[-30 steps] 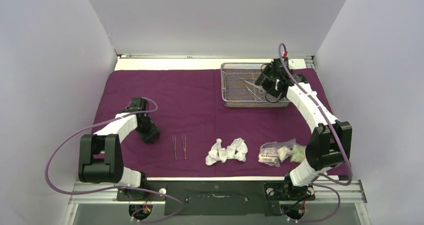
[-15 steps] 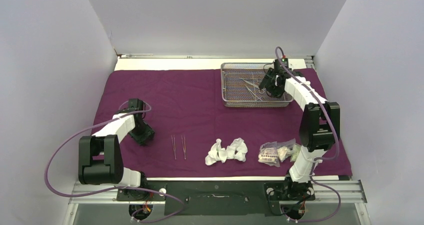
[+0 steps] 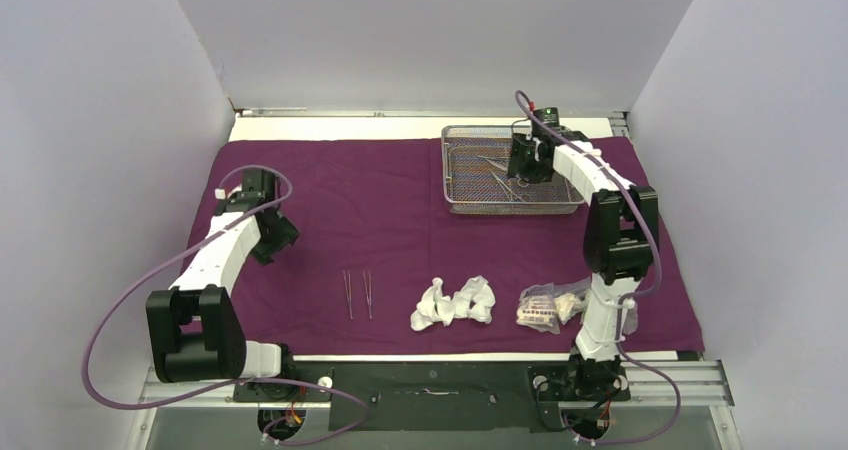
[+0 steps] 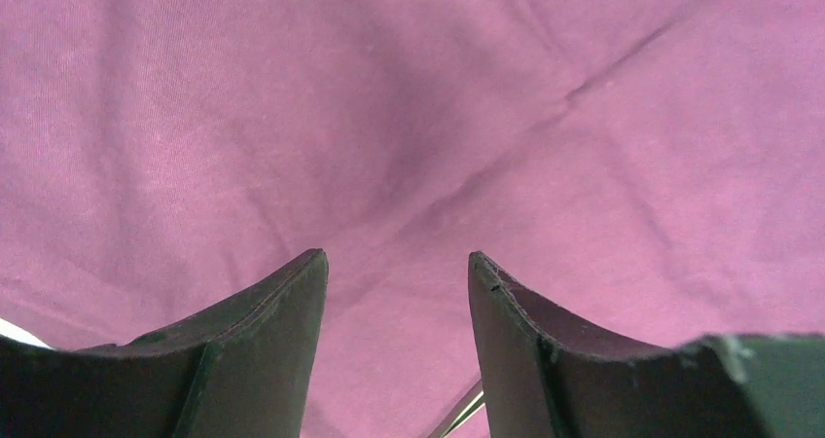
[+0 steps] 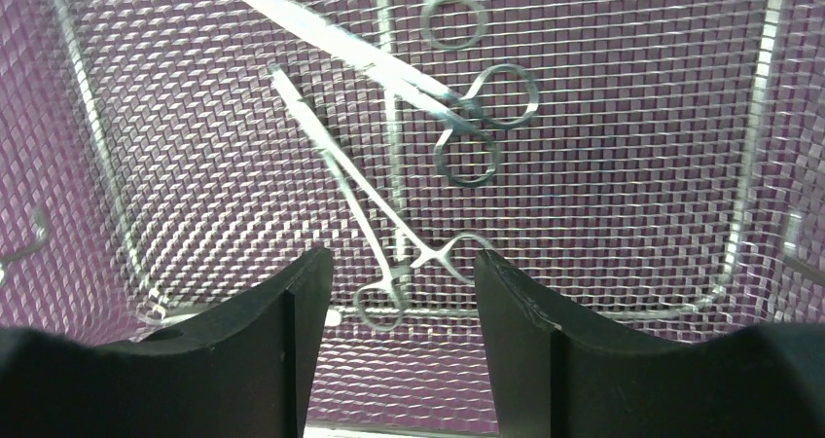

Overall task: Open and lay out the surgical kit
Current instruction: Pick up the medical item from the container.

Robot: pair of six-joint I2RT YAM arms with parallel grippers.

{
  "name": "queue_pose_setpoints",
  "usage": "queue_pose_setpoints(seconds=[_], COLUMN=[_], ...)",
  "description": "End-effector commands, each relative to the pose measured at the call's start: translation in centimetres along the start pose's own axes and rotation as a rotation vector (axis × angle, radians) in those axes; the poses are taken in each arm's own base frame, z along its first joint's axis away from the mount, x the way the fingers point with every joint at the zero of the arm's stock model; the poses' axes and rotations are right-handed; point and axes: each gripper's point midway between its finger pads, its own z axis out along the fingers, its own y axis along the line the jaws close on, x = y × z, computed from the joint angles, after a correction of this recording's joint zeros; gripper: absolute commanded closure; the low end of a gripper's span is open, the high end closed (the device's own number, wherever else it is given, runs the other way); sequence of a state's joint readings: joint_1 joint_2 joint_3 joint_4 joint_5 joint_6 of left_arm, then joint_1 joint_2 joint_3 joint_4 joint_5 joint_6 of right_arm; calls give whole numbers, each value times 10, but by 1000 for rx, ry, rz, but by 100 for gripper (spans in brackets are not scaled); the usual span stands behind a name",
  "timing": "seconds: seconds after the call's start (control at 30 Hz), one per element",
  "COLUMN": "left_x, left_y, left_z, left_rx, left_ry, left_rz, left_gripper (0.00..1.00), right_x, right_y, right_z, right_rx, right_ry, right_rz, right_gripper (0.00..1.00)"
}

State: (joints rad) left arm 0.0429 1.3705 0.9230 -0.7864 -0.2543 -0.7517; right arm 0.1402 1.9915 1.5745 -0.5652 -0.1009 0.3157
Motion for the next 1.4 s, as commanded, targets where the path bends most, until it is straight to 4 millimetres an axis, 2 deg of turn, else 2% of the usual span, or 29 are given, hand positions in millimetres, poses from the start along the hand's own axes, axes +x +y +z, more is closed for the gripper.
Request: queue_pose_setpoints(seconds=[0.0,0.2,0.33,0.37,0.47,0.53,0.7,0.8,1.03,1.17,1.37], left_x=[-24,-19,-18,-19,-20,-20,-21,-22,-20,-18,-13], left_y=[-9,-10,-10,-11,-13,-14,-15,-15,-15,-12,-10], left_z=[-19,-18,-16,-16,-15,-13,-11,-12,-11,-9,-4], left_rx=[35,37,38,42,49,53,57,57,63,52,42], left_ry=[-62,-33,-26,-26,-30,-27,-32,-39,-33,-31,-11], left_rz=[7,20,34,38,48,51,68,74,77,85,91], left_gripper=[48,48,48,48,48,48,48,48,48,48,48], right_x=[2,22,11,4,1,0,-7,2,43,67,69], right_y=[39,68,81,88,97,97,97,109,126,130,125], right_z=[-8,2,6,2,-6,-13,-38,-56,-75,-78,-73], right_rx=[-121,-192,-238,-270,-327,-348,-373,-456,-631,-754,-737], right_ry=[25,113,127,121,123,122,74,81,142,142,80], right_rz=[-163,-328,-368,-374,-423,-470,-588,-652,-783,-900,-1083], right_gripper=[48,52,50,49,47,41,15,10,13,22,25])
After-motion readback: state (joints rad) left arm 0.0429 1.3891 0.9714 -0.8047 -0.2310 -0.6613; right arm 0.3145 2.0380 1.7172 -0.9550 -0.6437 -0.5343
